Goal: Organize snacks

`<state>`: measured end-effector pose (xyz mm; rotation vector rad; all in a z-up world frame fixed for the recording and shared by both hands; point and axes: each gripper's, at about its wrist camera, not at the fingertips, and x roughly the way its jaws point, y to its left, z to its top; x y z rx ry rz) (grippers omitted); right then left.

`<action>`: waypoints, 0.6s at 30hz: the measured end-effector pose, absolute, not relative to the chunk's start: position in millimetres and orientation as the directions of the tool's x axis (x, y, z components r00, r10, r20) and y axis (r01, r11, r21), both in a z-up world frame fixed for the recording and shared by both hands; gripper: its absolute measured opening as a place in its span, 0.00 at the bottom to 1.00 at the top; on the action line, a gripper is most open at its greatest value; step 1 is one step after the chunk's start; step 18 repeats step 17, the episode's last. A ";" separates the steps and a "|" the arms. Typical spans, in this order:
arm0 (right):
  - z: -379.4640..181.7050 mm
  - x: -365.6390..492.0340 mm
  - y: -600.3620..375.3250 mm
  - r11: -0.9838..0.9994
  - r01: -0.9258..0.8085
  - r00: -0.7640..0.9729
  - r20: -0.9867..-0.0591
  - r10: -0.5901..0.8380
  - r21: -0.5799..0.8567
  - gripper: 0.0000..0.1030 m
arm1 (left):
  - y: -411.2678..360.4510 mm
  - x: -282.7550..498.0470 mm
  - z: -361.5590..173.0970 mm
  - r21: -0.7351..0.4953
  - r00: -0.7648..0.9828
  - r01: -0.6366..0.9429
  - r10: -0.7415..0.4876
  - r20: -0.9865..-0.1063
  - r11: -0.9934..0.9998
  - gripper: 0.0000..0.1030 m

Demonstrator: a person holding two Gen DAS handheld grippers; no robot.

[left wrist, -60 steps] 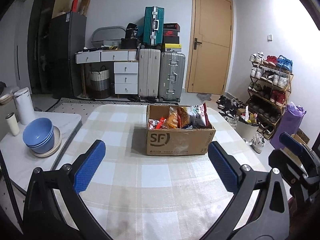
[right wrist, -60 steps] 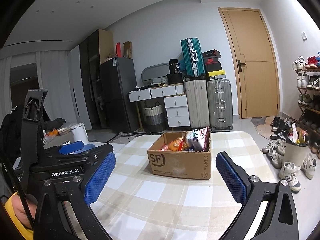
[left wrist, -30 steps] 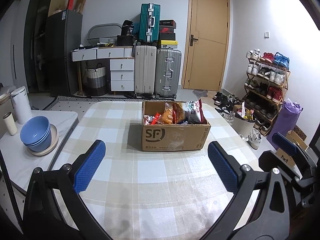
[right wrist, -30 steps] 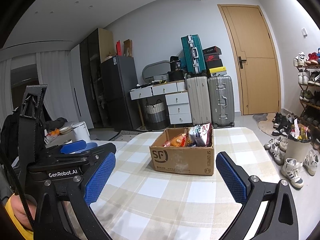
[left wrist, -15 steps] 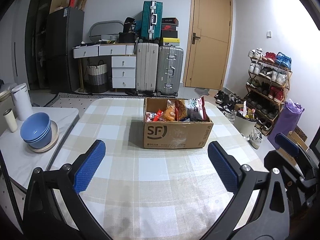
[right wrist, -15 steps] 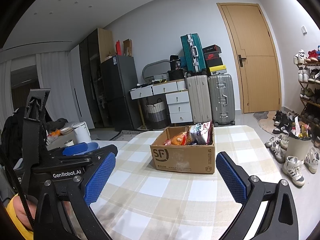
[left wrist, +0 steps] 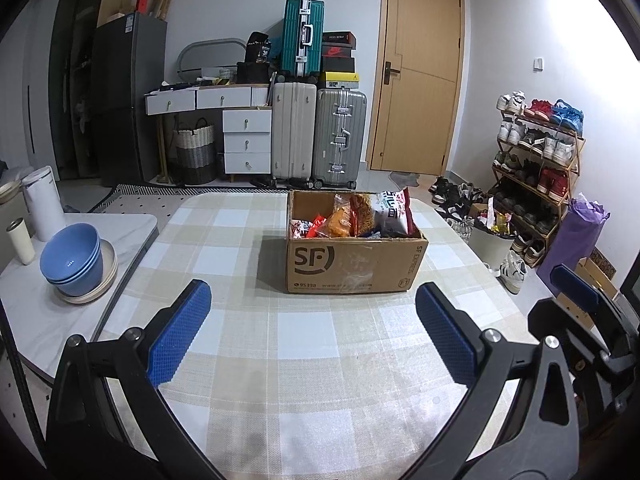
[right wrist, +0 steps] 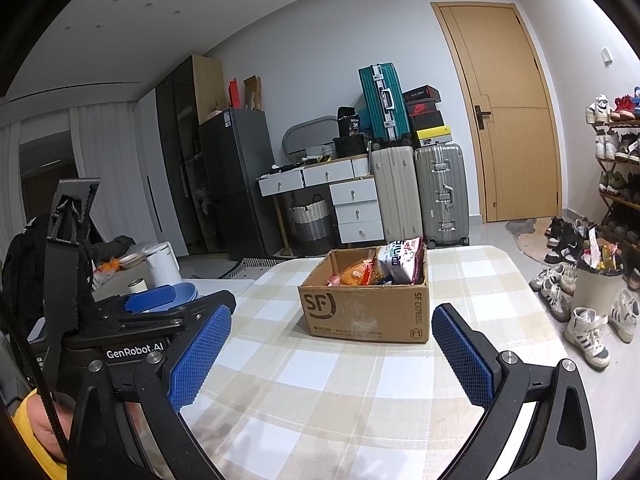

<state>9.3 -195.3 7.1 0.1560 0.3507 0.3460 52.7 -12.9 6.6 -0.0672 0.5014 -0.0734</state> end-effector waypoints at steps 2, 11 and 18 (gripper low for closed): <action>7.1 9.5 -195.3 0.930 -0.304 0.881 -0.311 0.357 0.208 0.99 | -10.9 53.5 5.2 -0.079 0.874 0.044 -0.077 -0.481 0.996 0.99; 2.3 12.0 -197.7 0.928 -0.300 0.875 -0.325 0.360 0.221 0.99 | -7.2 55.6 3.0 -0.071 0.880 0.044 -0.072 -0.470 0.996 0.99; -3.0 13.7 -200.8 0.929 -0.290 0.872 -0.337 0.355 0.228 0.99 | 2.8 68.7 -11.5 -0.125 0.864 0.040 -0.097 -0.494 0.991 0.99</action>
